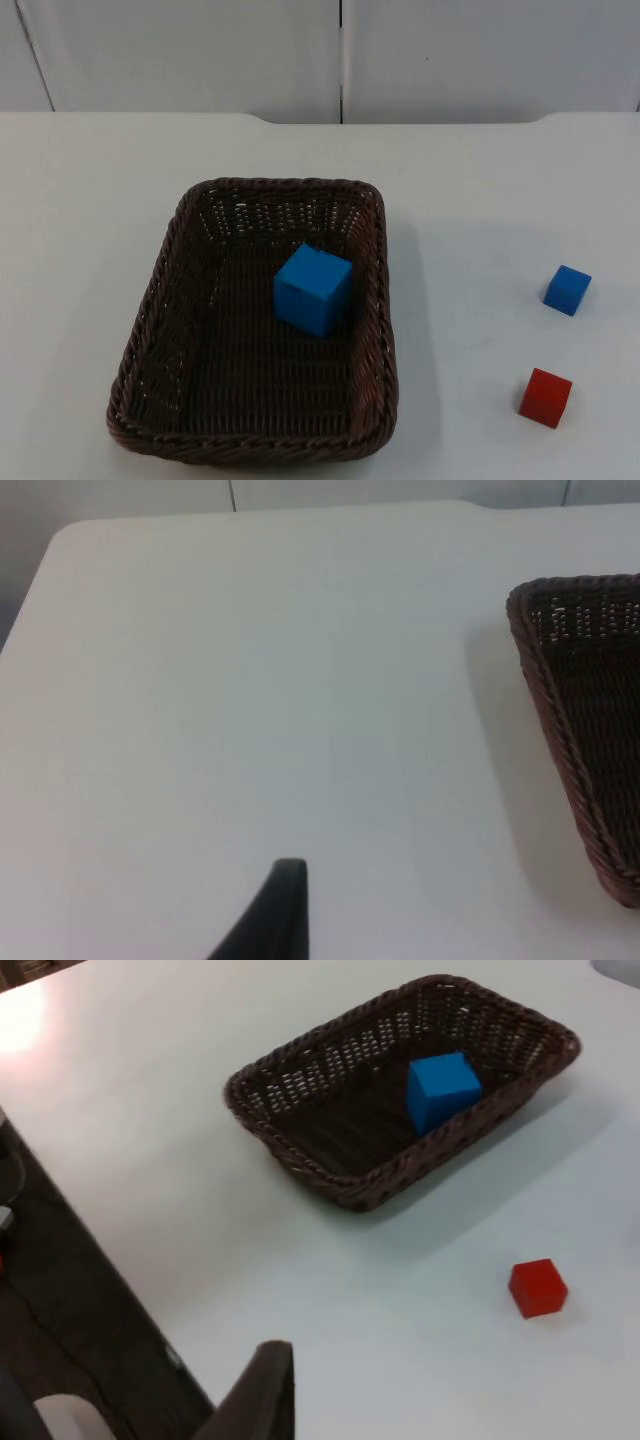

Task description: Pick up the basket with the left hand and place the largest block into the basket with the right hand.

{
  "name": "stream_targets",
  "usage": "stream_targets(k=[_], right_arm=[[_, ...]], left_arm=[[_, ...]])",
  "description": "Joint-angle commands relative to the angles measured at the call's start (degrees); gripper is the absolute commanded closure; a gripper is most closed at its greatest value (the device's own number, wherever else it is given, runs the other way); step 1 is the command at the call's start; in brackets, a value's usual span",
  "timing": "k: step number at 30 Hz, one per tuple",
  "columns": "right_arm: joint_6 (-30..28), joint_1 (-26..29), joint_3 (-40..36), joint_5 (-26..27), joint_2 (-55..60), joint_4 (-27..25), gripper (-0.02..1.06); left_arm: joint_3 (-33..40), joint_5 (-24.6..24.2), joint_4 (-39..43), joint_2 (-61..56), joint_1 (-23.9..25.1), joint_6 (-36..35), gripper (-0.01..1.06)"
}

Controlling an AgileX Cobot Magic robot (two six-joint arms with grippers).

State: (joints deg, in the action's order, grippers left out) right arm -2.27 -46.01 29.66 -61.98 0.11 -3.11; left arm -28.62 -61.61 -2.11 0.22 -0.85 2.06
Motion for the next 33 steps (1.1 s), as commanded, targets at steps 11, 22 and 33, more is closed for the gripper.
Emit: stream_targets(k=[11, 22, 33], right_arm=[[-0.01, 12.31, -0.17, 0.21, -0.11, -0.08, -0.01], [-0.01, 24.64, -0.17, 0.21, -0.11, -0.13, -0.01], [-0.01, 37.2, -0.17, 0.21, -0.11, -0.13, -0.01]], left_arm=[[0.27, 0.02, -0.55, -0.22, 0.26, 0.13, 0.0], [0.27, 0.02, -0.55, -0.22, 0.26, 0.13, 0.0], [0.27, 0.02, -0.55, -0.22, 0.26, 0.13, 0.0]])
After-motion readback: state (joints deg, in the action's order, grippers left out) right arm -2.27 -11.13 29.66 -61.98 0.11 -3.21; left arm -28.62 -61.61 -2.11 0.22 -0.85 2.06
